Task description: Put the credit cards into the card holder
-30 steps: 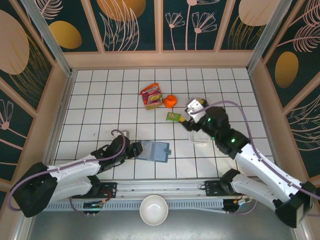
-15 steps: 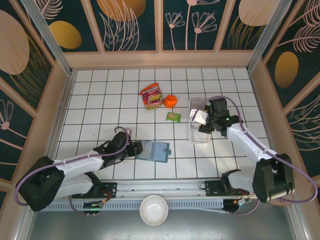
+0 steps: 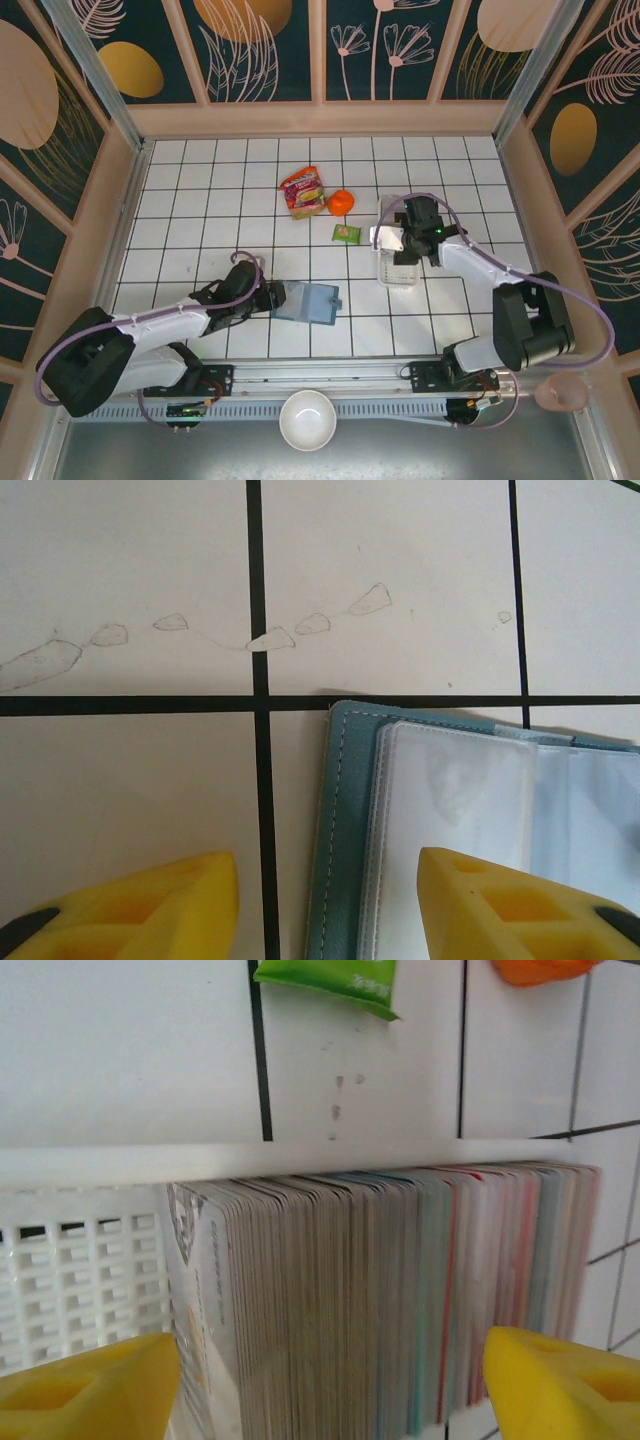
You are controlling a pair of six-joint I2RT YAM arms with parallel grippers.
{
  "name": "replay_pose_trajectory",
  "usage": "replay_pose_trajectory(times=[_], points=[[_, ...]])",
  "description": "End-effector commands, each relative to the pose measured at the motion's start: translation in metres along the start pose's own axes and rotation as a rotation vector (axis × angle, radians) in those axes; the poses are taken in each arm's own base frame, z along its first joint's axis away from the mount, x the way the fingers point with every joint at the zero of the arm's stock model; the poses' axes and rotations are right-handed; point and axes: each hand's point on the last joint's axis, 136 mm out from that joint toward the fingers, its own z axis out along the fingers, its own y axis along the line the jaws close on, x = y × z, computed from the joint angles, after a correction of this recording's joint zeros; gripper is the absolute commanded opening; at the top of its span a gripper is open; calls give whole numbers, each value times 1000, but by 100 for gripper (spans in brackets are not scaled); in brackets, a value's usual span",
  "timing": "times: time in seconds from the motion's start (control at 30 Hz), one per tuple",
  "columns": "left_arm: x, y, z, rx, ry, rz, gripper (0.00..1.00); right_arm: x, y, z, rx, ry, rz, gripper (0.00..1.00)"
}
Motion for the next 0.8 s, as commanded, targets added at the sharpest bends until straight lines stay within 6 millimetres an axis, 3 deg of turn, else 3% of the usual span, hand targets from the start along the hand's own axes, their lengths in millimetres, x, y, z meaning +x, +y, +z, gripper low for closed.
replay_pose_trajectory(times=[0.0, 0.3, 0.77], points=[[24, -25, 9, 141, 123, 7, 50, -1, -16, 9, 45, 17, -46, 79], [26, -24, 11, 146, 130, -5, 46, 5, -29, 11, 128, 53, -105, 76], [29, -25, 13, 157, 144, -11, 41, 0, -32, -8, 125, 50, -116, 53]])
